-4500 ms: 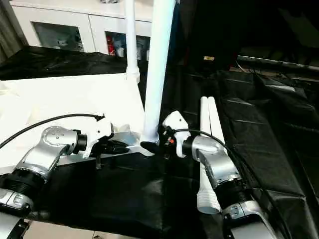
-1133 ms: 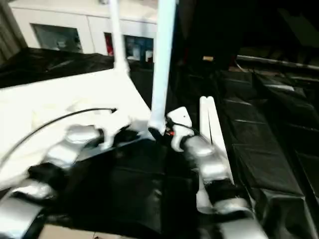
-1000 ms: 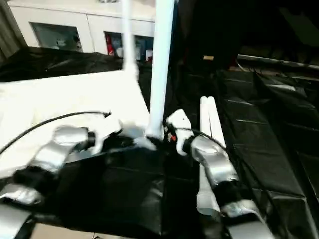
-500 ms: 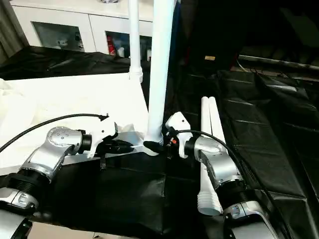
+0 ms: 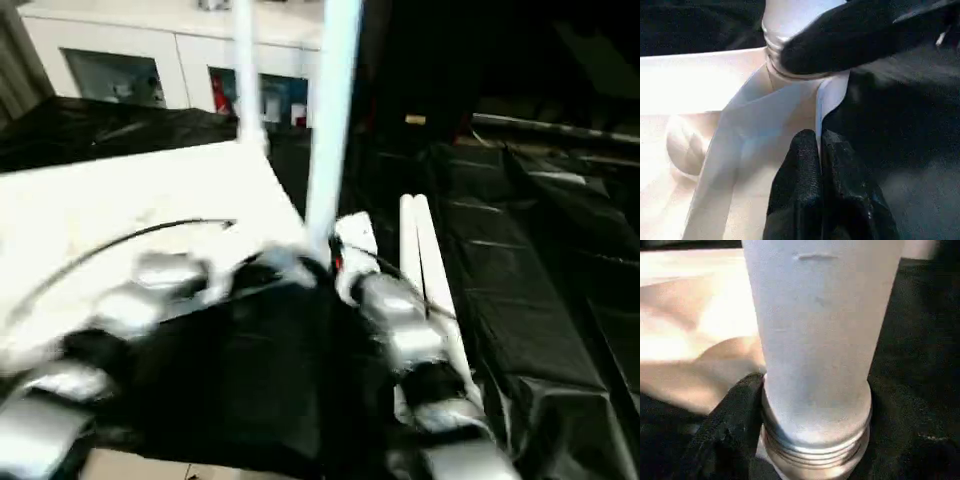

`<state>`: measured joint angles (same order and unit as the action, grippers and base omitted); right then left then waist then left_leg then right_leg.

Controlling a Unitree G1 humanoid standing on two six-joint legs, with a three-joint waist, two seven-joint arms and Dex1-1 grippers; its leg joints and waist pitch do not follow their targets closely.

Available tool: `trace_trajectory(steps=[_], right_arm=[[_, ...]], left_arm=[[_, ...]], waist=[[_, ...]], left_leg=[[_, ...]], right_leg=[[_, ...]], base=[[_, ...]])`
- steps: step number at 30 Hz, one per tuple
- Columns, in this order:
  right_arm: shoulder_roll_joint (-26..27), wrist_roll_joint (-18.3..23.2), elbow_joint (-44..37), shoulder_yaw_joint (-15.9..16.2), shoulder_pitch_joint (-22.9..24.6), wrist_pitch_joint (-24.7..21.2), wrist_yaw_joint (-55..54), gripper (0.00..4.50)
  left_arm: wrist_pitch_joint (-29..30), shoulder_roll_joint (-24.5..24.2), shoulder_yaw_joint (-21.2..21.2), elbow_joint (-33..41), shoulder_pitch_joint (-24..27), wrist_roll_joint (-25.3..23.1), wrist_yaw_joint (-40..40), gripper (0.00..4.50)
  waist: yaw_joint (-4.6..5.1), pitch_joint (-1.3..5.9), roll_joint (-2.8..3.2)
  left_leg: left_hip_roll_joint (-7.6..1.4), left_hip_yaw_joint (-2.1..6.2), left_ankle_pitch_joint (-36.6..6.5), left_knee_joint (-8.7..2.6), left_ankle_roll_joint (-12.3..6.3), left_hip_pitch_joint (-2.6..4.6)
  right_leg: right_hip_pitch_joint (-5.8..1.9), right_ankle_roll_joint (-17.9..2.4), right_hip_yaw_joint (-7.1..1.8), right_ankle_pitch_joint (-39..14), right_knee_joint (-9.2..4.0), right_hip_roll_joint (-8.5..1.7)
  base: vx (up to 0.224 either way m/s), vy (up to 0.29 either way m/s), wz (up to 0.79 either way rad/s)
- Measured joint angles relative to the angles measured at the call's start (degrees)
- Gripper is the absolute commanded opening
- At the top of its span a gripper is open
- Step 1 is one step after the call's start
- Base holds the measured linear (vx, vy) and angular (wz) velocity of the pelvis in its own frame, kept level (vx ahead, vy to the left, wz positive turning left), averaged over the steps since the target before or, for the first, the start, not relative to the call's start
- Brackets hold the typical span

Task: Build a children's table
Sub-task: Rotate leg to tighten

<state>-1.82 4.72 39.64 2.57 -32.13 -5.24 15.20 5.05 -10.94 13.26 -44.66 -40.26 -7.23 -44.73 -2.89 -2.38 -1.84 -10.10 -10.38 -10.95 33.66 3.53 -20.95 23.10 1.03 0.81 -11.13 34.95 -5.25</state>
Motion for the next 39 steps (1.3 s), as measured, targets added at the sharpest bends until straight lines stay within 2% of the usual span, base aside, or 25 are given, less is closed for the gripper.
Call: trace_trajectory(steps=[6, 7, 9, 11, 13, 16, 19, 21, 24, 29, 34, 37, 39], right_arm=[[2.0, -1.0, 2.5, 0.1, -1.0, 2.3, -3.8, 2.73], [2.0, -1.0, 3.0, 0.0, -1.2, 2.6, -3.7, 3.08], [2.2, -0.7, 3.5, -0.6, -1.4, 3.0, -3.4, 3.43], [2.1, -0.3, 4.0, -1.1, -1.2, 2.9, -2.2, 3.5], [1.0, 0.1, 4.2, -1.0, -1.0, 2.9, 0.2, 3.86], [-1.7, 0.5, 3.2, -0.2, -0.4, 2.3, 6.6, 3.92], [-4.0, 1.7, 0.7, 0.8, 1.0, 1.1, 12.6, 3.92], [-7.5, 2.7, -3.3, 2.6, 2.6, -0.4, 19.9, 3.92], [-10.9, 3.7, -6.0, 3.6, 3.5, -1.7, 26.5, 3.92], [-11.8, 4.8, -8.4, 4.8, 4.4, -2.8, 32.6, 3.92], [-12.4, 4.8, -10.4, 6.4, 4.5, -3.3, 35.2, 3.92], [-12.5, 4.8, -10.5, 6.9, 4.8, -3.4, 36.1, 3.58], [-12.5, 4.8, -10.5, 6.9, 5.3, -3.4, 36.4, 3.55]], left_arm=[[-0.1, 1.7, 0.1, -1.5, -0.9, -0.3, 1.8, 0.0], [-0.3, 1.7, 0.1, -1.9, -1.0, -0.4, 1.9, 0.0], [-0.9, 1.8, 0.1, -2.6, -1.3, -0.4, 2.0, 0.0], [-1.6, 1.2, 0.1, -3.0, -1.4, -0.5, 2.0, 0.0], [-2.1, 0.6, 0.1, -3.0, -1.4, -0.4, 1.6, 0.0], [-3.5, -0.7, 0.1, -3.0, -1.2, -0.2, -0.1, 0.0], [-5.7, -2.3, 0.0, -2.8, -0.7, 0.2, -2.5, 0.0], [-7.0, -4.4, 0.0, -1.2, 0.5, 1.2, -6.7, 0.0], [-9.0, -7.1, 0.0, 1.1, 2.5, 2.9, -12.9, 0.0], [-7.7, -8.9, 0.3, 5.8, 5.3, 4.6, -19.5, 0.0], [-7.3, -9.3, 0.8, 7.3, 6.2, 5.3, -22.2, 0.0], [-7.2, -9.5, 0.8, 7.5, 6.2, 5.3, -22.4, 0.0], [-6.8, -9.6, 0.7, 8.2, 6.6, 5.3, -22.4, 0.0]], waist=[[-0.28, 0.12, 0.08], [-0.26, 0.13, 0.1], [-0.26, 0.13, 0.1], [-0.23, 0.12, 0.11], [-0.2, 0.08, 0.17], [-0.01, 0.07, 0.16], [0.0, 0.04, 0.2], [0.0, 0.01, 0.23], [-0.04, 0.0, 0.22], [-0.32, -0.02, 0.23], [-0.69, -0.04, 0.2], [-0.66, -0.04, 0.19], [-0.65, -0.05, 0.18]], left_leg=[[0.0, 0.02, 0.0, -0.1, 0.0, -0.01], [0.0, 0.02, 0.0, -0.09, 0.0, -0.01], [0.0, 0.02, 0.0, -0.09, 0.0, -0.01], [0.0, 0.02, 0.0, -0.08, 0.0, -0.02], [0.0, 0.02, 0.0, -0.09, 0.0, -0.05], [-0.06, 0.03, 0.0, -0.13, -0.01, -0.06], [-0.14, 0.05, 0.0, -0.24, 0.0, -0.1], [-0.13, 0.03, 0.0, -0.35, -0.01, -0.14], [-0.14, 0.0, 0.0, -0.47, -0.02, -0.15], [-0.15, -0.09, 0.0, -0.47, -0.04, -0.15], [-0.15, -0.12, 0.0, -0.43, -0.03, -0.11], [-0.15, -0.13, 0.0, -0.42, -0.03, -0.1], [-0.15, -0.13, 0.0, -0.43, -0.02, -0.12]], right_leg=[[-0.01, 0.0, 0.04, 0.0, 0.0, 0.0], [-0.02, 0.0, 0.04, 0.0, 0.01, 0.0], [-0.02, 0.0, 0.04, 0.0, 0.01, 0.0], [0.0, 0.0, 0.03, 0.0, 0.0, 0.0], [0.02, 0.0, 0.04, 0.0, 0.0, 0.0], [0.05, 0.0, 0.08, 0.0, 0.02, 0.04], [0.12, 0.1, 0.13, 0.0, 0.01, 0.11], [0.19, 0.1, 0.14, -0.1, -0.02, 0.11], [0.25, 0.1, 0.16, -0.1, -0.04, 0.11], [0.27, 0.1, 0.16, -0.2, -0.04, 0.08], [0.23, 0.1, 0.14, -0.2, 0.0, 0.06], [0.23, 0.1, 0.13, -0.2, 0.0, 0.05], [0.24, 0.1, 0.13, -0.2, 0.0, 0.06]], base=[[0.0, 0.0, 0.0], [0.0, 0.0, 0.0], [0.0, 0.0, 0.0], [0.0, 0.0, 0.0], [0.0, 0.0, 0.0], [0.0, 0.0, 0.0], [0.0, 0.0, 0.0], [0.0, 0.0, 0.0], [0.0, 0.0, 0.0], [0.0, 0.0, 0.0], [0.0, 0.0, 0.0], [0.0, 0.0, 0.0], [0.0, 0.0, 0.0]])
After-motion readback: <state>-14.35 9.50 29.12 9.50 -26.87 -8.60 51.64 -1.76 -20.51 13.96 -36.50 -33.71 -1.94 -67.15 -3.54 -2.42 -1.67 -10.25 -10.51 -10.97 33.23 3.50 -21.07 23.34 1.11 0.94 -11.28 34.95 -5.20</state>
